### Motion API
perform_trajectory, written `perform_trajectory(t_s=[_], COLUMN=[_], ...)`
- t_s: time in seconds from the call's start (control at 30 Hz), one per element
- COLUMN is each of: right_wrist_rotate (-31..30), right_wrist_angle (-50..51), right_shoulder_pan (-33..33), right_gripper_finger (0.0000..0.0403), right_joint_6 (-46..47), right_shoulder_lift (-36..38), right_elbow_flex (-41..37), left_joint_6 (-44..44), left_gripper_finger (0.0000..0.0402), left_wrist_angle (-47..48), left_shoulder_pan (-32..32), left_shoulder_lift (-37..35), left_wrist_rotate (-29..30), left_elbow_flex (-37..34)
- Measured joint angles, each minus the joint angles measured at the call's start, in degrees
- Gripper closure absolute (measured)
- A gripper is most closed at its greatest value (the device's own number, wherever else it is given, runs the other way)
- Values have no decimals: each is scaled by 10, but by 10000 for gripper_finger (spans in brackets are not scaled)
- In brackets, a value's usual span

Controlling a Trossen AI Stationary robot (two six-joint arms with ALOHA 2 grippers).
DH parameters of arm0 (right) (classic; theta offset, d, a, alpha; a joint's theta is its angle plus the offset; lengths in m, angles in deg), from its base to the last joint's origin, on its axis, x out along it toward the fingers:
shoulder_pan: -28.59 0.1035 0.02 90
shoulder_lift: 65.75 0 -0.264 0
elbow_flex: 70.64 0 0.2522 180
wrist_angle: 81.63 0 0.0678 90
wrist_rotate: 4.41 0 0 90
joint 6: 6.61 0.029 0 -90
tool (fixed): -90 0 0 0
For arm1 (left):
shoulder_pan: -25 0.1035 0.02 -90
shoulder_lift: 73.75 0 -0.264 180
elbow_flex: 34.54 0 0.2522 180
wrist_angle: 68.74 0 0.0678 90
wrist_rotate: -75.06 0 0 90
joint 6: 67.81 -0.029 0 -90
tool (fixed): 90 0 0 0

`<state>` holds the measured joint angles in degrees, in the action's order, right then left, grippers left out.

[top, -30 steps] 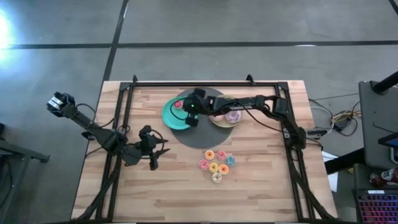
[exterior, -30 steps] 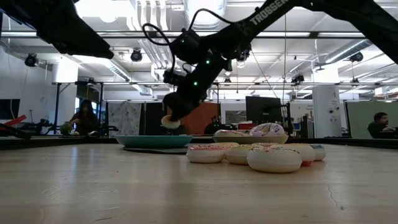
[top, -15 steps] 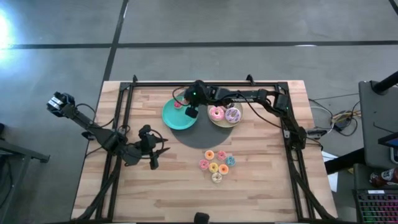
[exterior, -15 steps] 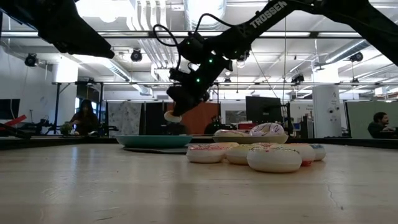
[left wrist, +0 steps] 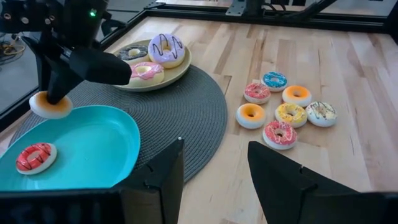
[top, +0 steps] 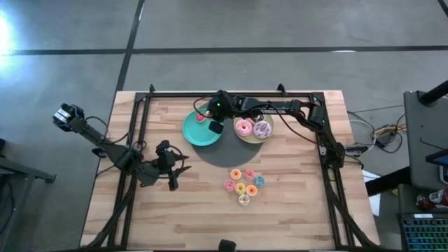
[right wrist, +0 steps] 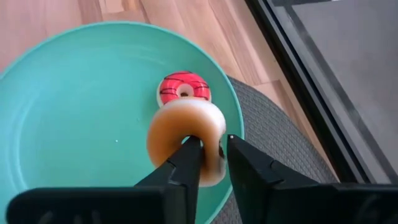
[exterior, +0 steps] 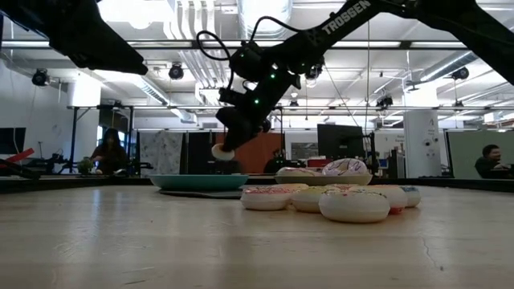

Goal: Pick & Place donuts
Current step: Put the small bottom orange donut on the green plate

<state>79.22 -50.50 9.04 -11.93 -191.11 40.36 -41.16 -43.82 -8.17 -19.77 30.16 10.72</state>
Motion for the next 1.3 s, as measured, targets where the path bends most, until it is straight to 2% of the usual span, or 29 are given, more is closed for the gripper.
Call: perform_trajectory(t_s=[0.2,0.67,0.9,1.3], right_wrist_rotate=[4,6,49,51], right_wrist_angle=[0,0,0,73], right_shoulder_pan=[0,0,0,-2], right_gripper_finger=[305,281,261,261], right_joint_6=[2,9,24,69], right_shoulder_lift=[0,0,0,1], right_elbow_flex=[0,0,0,63], left_joint_6=[0,0,0,0], left_gripper_finger=[250,250,250,250], left_wrist_angle=[0,0,0,-3], left_shoulder_pan=[0,0,0,0], left_shoulder_lift=[0,0,0,0], left_wrist_rotate=[0,0,0,0], left_elbow_flex=[0,0,0,0])
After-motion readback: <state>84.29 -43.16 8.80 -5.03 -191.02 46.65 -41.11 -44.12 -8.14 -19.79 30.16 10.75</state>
